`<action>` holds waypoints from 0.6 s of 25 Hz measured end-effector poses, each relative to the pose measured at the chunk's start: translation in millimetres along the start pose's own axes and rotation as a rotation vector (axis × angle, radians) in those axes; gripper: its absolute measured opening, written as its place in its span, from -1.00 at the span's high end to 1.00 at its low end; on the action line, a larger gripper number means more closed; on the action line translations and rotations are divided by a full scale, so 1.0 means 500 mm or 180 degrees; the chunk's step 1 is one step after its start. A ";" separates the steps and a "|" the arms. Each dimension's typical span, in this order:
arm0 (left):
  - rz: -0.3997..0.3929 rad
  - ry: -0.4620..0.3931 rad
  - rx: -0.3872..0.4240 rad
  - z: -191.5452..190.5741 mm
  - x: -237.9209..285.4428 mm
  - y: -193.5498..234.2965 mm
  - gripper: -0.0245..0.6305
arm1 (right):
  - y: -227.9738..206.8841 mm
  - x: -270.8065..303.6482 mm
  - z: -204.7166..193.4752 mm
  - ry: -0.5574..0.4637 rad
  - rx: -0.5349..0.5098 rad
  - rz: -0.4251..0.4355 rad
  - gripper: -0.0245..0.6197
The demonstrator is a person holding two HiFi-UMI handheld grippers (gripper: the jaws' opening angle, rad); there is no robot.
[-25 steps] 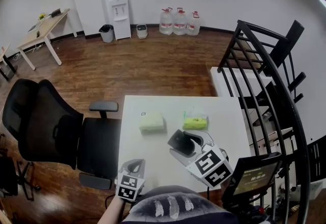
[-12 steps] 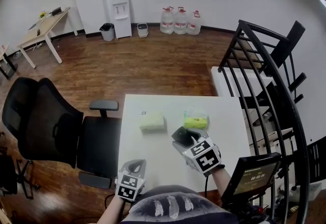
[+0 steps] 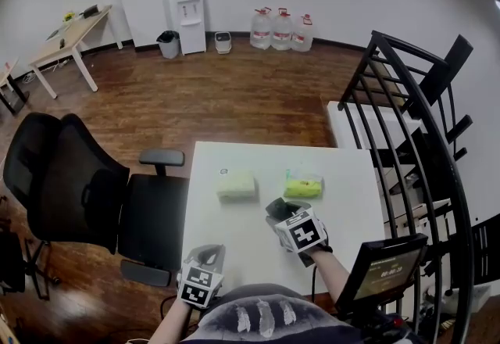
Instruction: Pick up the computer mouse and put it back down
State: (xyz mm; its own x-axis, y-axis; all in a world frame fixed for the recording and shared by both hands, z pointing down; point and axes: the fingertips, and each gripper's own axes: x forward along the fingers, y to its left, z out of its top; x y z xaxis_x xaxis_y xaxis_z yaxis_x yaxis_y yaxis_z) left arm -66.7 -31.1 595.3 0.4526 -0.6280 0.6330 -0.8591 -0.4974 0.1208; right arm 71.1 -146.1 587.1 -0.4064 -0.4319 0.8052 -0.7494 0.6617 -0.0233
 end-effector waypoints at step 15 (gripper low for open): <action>0.0047 0.0081 -0.0037 -0.031 -0.005 0.035 0.88 | 0.012 0.165 -0.109 0.0492 0.0277 0.0056 0.02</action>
State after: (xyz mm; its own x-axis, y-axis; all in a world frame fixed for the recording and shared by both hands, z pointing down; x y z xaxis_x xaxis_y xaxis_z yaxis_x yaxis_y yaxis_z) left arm -86.2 -29.0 607.8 0.4339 -0.6197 0.6539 -0.8683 -0.4812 0.1201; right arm 61.4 -144.5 685.7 -0.3397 -0.3171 0.8855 -0.7881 0.6098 -0.0840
